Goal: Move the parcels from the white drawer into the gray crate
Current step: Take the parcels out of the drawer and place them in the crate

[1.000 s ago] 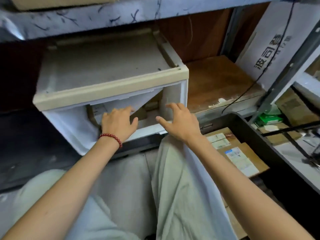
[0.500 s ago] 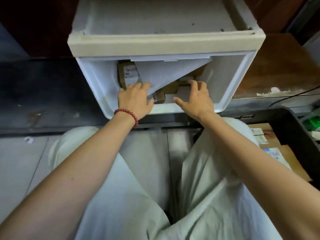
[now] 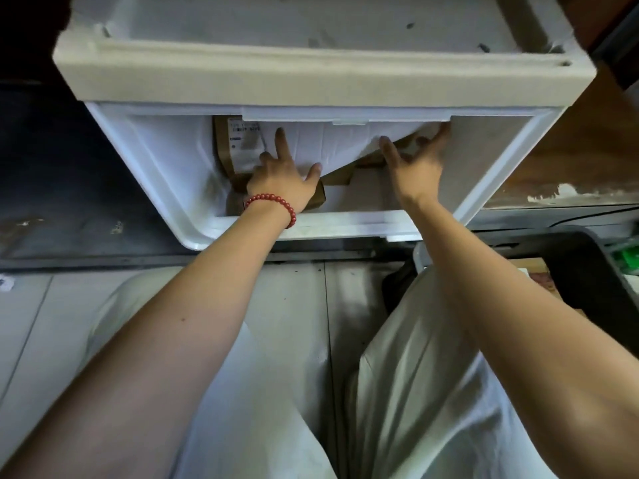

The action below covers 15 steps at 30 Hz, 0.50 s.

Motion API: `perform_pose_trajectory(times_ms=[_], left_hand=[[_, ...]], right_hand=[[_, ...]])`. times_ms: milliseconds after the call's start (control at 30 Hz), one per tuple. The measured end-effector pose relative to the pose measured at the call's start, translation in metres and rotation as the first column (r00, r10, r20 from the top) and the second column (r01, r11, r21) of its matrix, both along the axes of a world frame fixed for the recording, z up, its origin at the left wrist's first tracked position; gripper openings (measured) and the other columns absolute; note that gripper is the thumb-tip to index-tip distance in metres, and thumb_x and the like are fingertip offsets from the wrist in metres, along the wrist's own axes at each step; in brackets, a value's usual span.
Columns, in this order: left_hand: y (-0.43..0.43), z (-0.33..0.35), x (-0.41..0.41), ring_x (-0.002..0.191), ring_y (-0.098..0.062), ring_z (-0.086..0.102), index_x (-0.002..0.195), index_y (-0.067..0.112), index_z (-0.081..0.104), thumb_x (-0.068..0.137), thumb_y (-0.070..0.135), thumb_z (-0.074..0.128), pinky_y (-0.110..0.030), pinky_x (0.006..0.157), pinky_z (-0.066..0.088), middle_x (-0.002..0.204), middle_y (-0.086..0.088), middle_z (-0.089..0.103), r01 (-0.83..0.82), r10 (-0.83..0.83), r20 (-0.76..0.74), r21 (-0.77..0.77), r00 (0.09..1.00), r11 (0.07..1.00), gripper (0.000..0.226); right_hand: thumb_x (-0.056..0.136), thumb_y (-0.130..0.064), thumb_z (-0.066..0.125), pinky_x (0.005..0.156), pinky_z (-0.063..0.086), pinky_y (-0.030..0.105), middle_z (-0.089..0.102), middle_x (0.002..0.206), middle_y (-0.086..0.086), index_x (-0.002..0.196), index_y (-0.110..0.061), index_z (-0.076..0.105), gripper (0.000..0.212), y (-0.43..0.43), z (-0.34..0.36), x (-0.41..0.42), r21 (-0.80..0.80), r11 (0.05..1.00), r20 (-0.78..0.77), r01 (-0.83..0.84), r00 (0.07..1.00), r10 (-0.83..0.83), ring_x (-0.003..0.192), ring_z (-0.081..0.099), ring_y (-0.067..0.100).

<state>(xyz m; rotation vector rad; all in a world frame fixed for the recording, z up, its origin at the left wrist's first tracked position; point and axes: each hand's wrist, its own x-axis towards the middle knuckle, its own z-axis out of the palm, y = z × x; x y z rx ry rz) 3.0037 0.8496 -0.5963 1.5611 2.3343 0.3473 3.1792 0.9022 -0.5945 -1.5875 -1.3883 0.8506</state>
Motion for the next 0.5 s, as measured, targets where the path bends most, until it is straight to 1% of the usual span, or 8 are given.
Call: perform_pose_trajectory(times_ms=[67,100,133,200,267,367,433,500], left_hand=[[0.003,-0.001,0.007,0.127,-0.040,0.045,0.152,0.016,-0.009,0.095,0.057,0.039,-0.042,0.087,0.047,0.152,-0.025,0.020,-0.041,0.042,0.102,-0.013,0.994,0.999,0.086],[0.003,0.000,0.009,0.128,-0.039,0.043,0.152,0.014,-0.010,0.095,0.056,0.040,-0.041,0.090,0.047,0.154,-0.025,0.016,-0.063,0.064,0.147,-0.014,0.987,0.998,0.086],[0.004,-0.001,0.011,0.129,-0.038,0.043,0.152,0.013,-0.010,0.095,0.054,0.042,-0.039,0.090,0.046,0.155,-0.024,0.013,-0.080,0.081,0.182,-0.013,0.980,0.997,0.087],[0.003,-0.001,0.014,0.127,-0.035,0.046,0.152,0.011,-0.008,0.096,0.050,0.045,-0.031,0.085,0.045,0.155,-0.023,0.010,-0.112,0.110,0.254,-0.006,0.961,0.994,0.086],[0.003,-0.001,0.016,0.127,-0.033,0.045,0.152,0.010,-0.007,0.095,0.048,0.048,-0.027,0.082,0.040,0.154,-0.021,0.012,-0.157,0.147,0.344,0.003,0.927,0.988,0.087],[0.003,0.000,0.017,0.132,-0.032,0.039,0.151,0.008,-0.004,0.093,0.048,0.053,-0.029,0.095,0.041,0.153,-0.019,0.018,-0.249,0.200,0.497,0.033,0.844,0.968,0.091],[0.006,-0.002,0.012,0.130,-0.027,0.043,0.149,0.007,0.004,0.091,0.049,0.056,-0.026,0.095,0.041,0.149,-0.015,0.029,-0.361,0.262,0.639,0.027,0.724,0.932,0.089],[0.008,-0.002,0.003,0.120,-0.022,0.051,0.146,0.008,0.017,0.091,0.054,0.053,-0.027,0.094,0.045,0.139,-0.009,0.044,-0.448,0.334,0.756,-0.060,0.563,0.892,0.081]], right_hand=[[0.078,-0.038,0.077,0.092,0.051,0.031,0.060,0.126,0.009,0.151,-0.025,0.003,0.105,0.006,-0.002,-0.001,-0.088,0.996,-0.238,-0.008,0.971,-0.013,0.096,0.068,0.019],[0.080,-0.031,0.077,0.083,0.057,0.039,0.064,0.116,0.006,0.150,-0.025,0.005,0.101,0.006,-0.001,0.000,-0.135,0.991,-0.337,-0.018,0.941,-0.028,0.089,0.071,0.016],[0.082,-0.022,0.076,0.074,0.060,0.039,0.065,0.105,0.002,0.149,-0.024,0.006,0.097,0.007,0.000,0.001,-0.164,0.986,-0.411,-0.039,0.911,-0.033,0.081,0.072,0.012],[0.084,-0.014,0.074,0.065,0.060,0.034,0.063,0.094,-0.005,0.148,-0.020,0.010,0.091,0.005,0.004,0.002,-0.182,0.981,-0.444,-0.060,0.896,-0.027,0.070,0.070,0.003],[0.086,-0.014,0.072,0.063,0.059,0.031,0.063,0.089,-0.008,0.146,-0.018,0.015,0.084,0.004,0.005,0.003,-0.197,0.978,-0.450,-0.071,0.893,-0.026,0.067,0.069,0.001],[0.087,-0.013,0.070,0.063,0.059,0.027,0.061,0.088,-0.007,0.141,-0.017,0.024,0.072,0.002,0.006,0.004,-0.238,0.970,-0.459,-0.053,0.886,-0.064,0.075,0.066,0.003],[0.087,-0.014,0.070,0.060,0.058,0.025,0.060,0.093,-0.003,0.134,-0.018,0.034,0.060,0.003,0.008,0.007,-0.278,0.958,-0.462,-0.071,0.884,-0.069,0.078,0.064,0.005],[0.086,-0.014,0.070,0.058,0.057,0.024,0.060,0.090,0.000,0.125,-0.014,0.047,0.044,0.000,0.009,0.009,-0.370,0.920,-0.450,-0.126,0.891,-0.059,0.072,0.062,0.007]])
